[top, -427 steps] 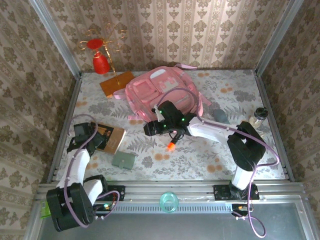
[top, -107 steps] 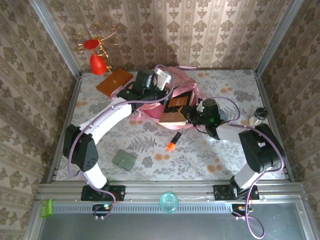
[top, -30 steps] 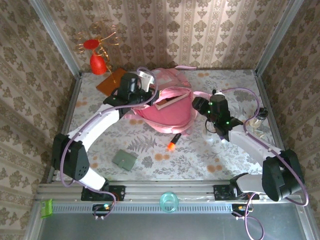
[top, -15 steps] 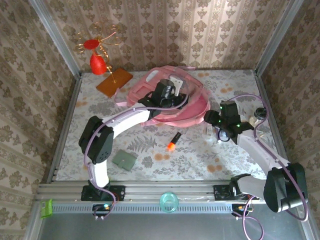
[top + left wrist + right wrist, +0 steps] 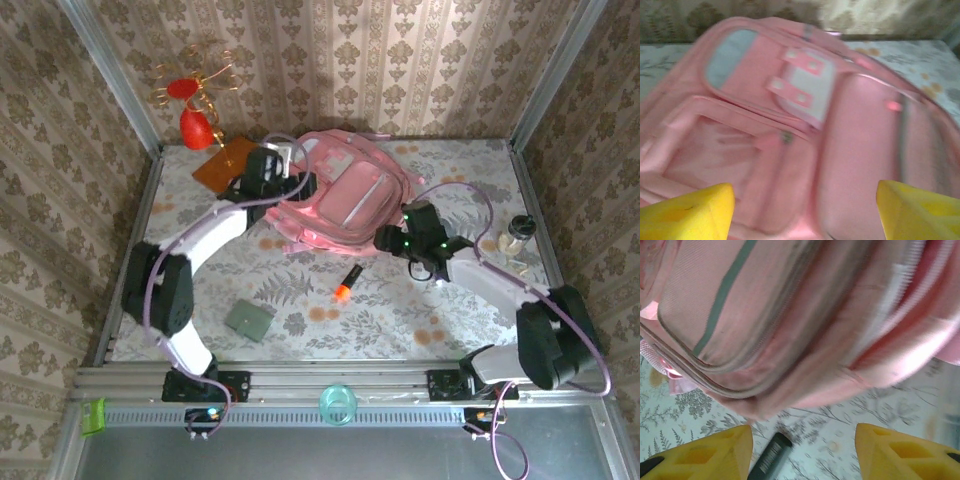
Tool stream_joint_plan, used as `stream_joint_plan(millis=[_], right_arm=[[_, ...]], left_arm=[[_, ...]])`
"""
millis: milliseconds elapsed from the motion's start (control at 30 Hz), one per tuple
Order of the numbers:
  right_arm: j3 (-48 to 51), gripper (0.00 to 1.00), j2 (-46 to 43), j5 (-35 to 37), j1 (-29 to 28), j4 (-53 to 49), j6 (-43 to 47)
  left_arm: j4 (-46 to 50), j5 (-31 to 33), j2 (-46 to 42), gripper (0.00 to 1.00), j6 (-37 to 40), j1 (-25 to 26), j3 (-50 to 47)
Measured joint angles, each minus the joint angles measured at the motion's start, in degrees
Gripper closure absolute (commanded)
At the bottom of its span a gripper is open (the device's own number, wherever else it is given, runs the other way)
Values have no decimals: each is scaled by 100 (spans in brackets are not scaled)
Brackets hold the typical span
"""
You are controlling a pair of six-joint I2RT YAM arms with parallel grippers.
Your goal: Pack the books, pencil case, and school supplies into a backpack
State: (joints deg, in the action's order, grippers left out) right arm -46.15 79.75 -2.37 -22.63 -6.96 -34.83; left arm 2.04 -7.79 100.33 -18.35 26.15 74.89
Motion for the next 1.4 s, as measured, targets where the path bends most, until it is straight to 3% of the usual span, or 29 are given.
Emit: stream_joint_plan(millis=[167,300,567,867,967,1100,1233,1400], right_arm=[[-234,44,710,59,160,232,-2],[-459,45,1080,39,382,267,17],[-1355,45,1814,-247,874,105,411],[-3093,46,2715,-214,935,-883,1150],[-3167,45,2553,-79,909,-1054,1287],[-2540,45,1851,0,876,-1069,1327],[-1939,45,1281,-179,848,-1045,1274],[-1510,45,1082,-501,844,-994,1207]], left_arm=[[592,-354,1364,37,55,-184,905],[715,-470,1615,39,98,-188,734],[223,-584,391,38,-79,118,-994],[546,-96,-942,29,31,680,-1744],[437,262,-1753,30,656,916,-2229],[125,361,-2330,33,2087,1239,-3042],[186,400,-2243,34,3451,1414,-3407],[398,581,-1731,35,4951,1554,-3073]])
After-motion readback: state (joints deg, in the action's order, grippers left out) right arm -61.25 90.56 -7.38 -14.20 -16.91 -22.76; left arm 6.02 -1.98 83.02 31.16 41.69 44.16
